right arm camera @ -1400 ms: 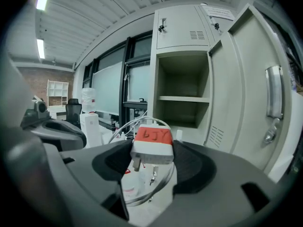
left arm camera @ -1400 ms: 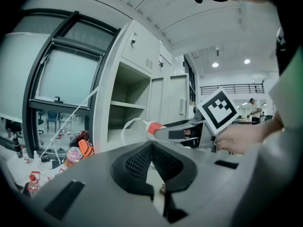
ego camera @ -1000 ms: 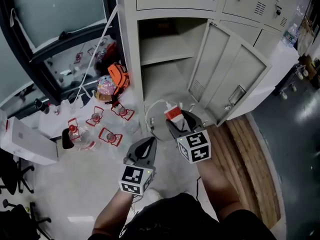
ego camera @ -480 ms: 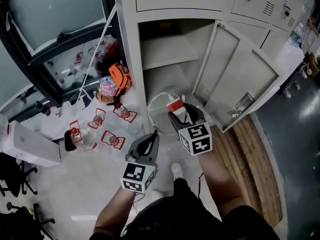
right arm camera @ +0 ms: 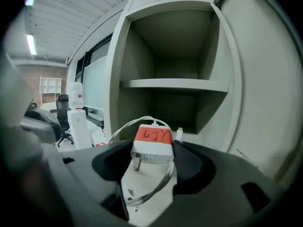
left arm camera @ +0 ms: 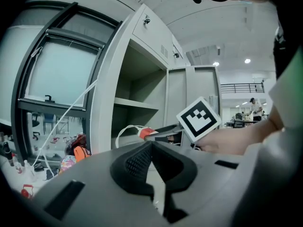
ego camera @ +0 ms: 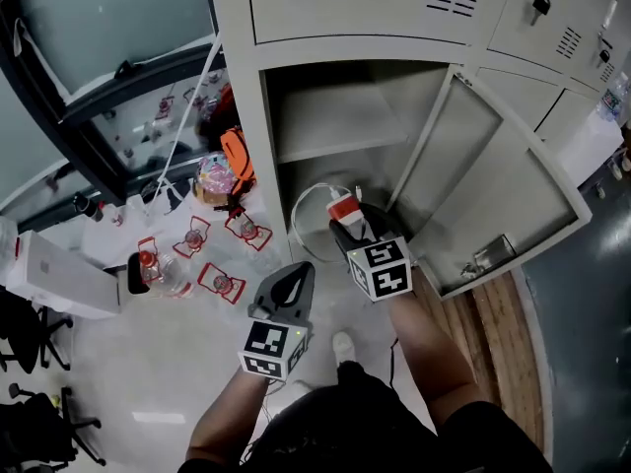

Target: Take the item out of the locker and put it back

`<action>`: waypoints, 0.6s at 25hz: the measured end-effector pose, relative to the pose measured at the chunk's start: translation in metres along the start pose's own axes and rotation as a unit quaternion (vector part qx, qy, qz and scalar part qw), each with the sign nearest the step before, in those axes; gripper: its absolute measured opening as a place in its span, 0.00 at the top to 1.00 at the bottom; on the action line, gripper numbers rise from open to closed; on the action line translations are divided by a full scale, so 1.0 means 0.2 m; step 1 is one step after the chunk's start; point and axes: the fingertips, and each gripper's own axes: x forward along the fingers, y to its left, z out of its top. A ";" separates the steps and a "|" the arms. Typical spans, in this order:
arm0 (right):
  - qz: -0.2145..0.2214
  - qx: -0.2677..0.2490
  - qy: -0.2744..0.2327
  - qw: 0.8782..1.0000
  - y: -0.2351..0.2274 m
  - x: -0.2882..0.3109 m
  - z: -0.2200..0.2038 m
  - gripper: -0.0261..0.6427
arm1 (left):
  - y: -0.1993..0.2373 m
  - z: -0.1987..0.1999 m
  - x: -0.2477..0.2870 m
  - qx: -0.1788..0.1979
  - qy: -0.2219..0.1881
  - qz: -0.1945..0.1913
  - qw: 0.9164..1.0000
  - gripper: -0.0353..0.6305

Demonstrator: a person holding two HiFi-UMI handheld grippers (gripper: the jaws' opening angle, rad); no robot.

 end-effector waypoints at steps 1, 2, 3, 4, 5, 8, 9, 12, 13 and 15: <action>0.003 -0.001 0.000 1.000 -0.02 0.03 0.01 0.56 | 0.01 0.00 0.03 0.000 0.000 0.003 1.000 0.94; 0.005 -0.002 0.000 1.000 -0.03 0.05 0.01 0.56 | 0.02 0.01 0.05 0.000 0.001 0.006 1.000 0.94; 0.008 -0.003 0.000 1.000 -0.05 0.08 0.01 0.56 | 0.02 0.01 0.07 0.000 0.002 0.009 1.000 0.94; 0.010 -0.003 0.001 1.000 -0.06 0.10 0.02 0.56 | 0.03 0.01 0.09 -0.001 0.002 0.012 1.000 0.94; 0.012 -0.004 0.003 1.000 -0.08 0.13 0.02 0.56 | 0.04 0.02 0.11 -0.001 0.003 0.015 1.000 0.94; 0.018 -0.006 0.005 1.000 -0.12 0.20 0.03 0.56 | 0.05 0.03 0.16 0.000 0.002 0.022 1.000 0.94; 0.020 -0.007 0.006 1.000 -0.13 0.23 0.03 0.56 | 0.06 0.03 0.18 0.001 0.002 0.025 1.000 0.94; 0.025 -0.008 0.011 1.000 -0.15 0.30 0.02 0.56 | 0.08 0.04 0.23 0.001 0.002 0.033 0.999 0.94; 0.027 -0.009 0.014 1.000 -0.16 0.32 0.02 0.56 | 0.09 0.04 0.24 0.000 0.001 0.035 0.999 0.94; 0.030 -0.010 0.019 0.999 -0.17 0.36 0.01 0.56 | 0.10 0.04 0.27 0.000 0.000 0.040 0.999 0.94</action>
